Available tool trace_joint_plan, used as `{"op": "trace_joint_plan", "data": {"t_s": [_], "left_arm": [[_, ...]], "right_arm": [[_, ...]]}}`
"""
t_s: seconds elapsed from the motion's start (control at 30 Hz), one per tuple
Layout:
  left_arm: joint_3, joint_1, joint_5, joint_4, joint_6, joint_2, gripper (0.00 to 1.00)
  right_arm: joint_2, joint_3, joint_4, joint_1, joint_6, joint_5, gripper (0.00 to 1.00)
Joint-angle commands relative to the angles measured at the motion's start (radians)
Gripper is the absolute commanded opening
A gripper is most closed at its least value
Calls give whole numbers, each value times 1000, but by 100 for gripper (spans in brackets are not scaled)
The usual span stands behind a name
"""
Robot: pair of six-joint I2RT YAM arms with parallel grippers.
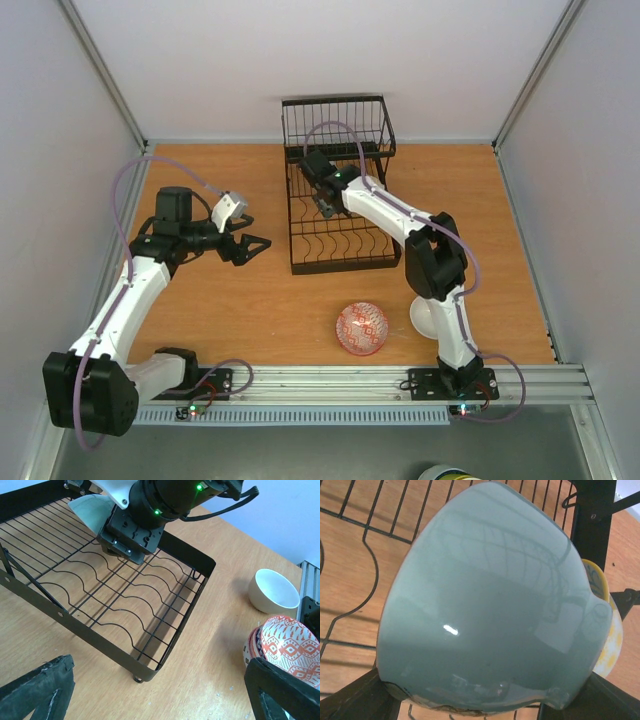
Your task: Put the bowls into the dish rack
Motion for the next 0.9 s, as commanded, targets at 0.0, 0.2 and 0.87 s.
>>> {"op": "trace_joint_plan", "data": {"t_s": [0.0,0.2,0.87], "left_arm": [[-10,-1,-1,46,0,6,93],[-9,-1,-5,44,3,13,93],[-7,-1,-10,47,5,30,94]], "right_arm": [[33,53,36,-17,-23,25,3],[66,67,41,-41,-21,25,3],[65,0,72,-50,3,-76,3]]}}
